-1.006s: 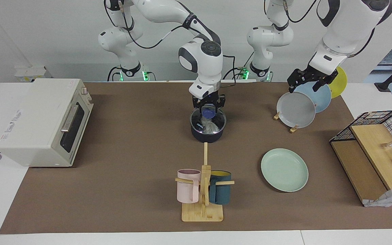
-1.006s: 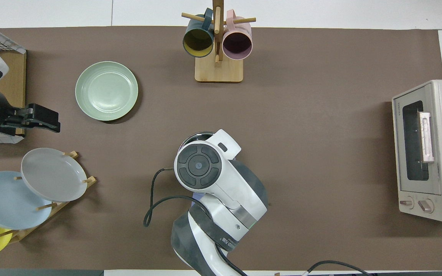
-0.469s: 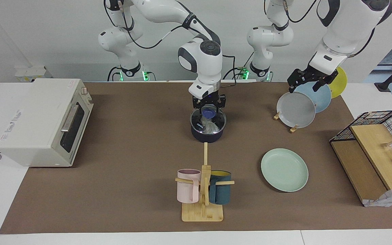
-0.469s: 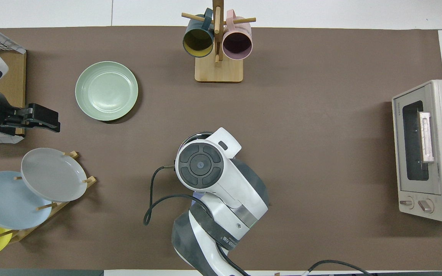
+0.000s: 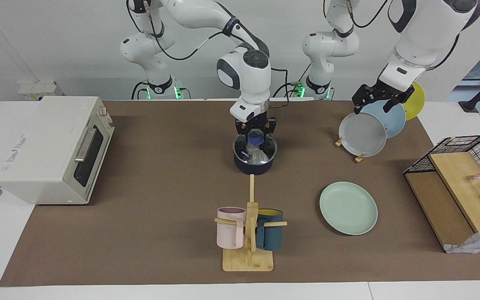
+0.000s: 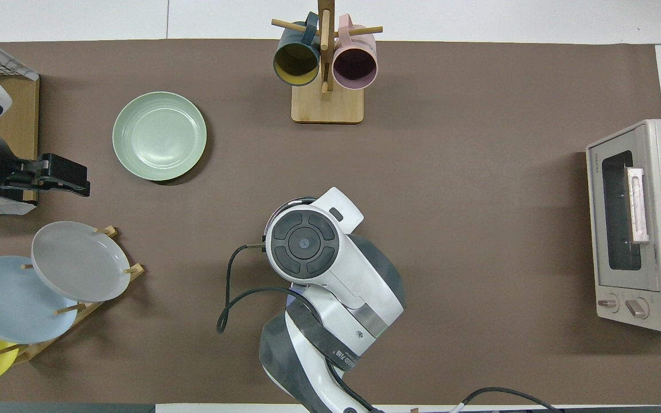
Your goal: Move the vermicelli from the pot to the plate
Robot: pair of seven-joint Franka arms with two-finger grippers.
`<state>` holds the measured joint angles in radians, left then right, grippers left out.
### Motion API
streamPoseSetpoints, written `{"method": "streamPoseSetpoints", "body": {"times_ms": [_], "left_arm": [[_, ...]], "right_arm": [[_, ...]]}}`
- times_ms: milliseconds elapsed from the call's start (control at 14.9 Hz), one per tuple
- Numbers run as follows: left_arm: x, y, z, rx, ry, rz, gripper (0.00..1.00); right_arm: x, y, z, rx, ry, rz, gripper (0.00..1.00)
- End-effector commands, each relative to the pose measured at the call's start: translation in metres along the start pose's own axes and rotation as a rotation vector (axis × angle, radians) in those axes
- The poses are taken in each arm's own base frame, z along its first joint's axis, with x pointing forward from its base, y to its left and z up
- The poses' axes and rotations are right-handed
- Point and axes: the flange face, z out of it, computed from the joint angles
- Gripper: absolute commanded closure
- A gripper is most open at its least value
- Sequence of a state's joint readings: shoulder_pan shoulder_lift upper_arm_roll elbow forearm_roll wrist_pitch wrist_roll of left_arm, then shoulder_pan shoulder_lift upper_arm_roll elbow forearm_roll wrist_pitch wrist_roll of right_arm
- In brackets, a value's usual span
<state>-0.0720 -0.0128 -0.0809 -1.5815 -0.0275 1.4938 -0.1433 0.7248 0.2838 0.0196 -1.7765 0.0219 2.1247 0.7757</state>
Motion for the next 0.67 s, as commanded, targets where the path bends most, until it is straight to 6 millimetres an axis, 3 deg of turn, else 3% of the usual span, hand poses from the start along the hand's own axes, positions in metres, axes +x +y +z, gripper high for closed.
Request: {"method": "streamPoseSetpoints", "body": {"times_ms": [0, 268, 402, 603], "left_arm": [[-0.001, 0.000, -0.006, -0.012, 0.020, -0.010, 0.00], [-0.001, 0.004, -0.005, -0.012, 0.024, -0.003, 0.00], [-0.001, 0.006, -0.006, -0.012, 0.027, -0.001, 0.00], [-0.002, 0.014, -0.004, -0.016, 0.029, 0.013, 0.00]], "right_arm": [[0.008, -0.002, -0.011, 0.020, 0.009, -0.005, 0.53], [0.038, 0.015, -0.065, -0.002, -0.012, -0.012, 0.53], [0.068, 0.053, -0.090, -0.012, -0.026, -0.014, 0.53], [0.102, 0.113, -0.105, -0.023, -0.040, -0.070, 0.53]]}}
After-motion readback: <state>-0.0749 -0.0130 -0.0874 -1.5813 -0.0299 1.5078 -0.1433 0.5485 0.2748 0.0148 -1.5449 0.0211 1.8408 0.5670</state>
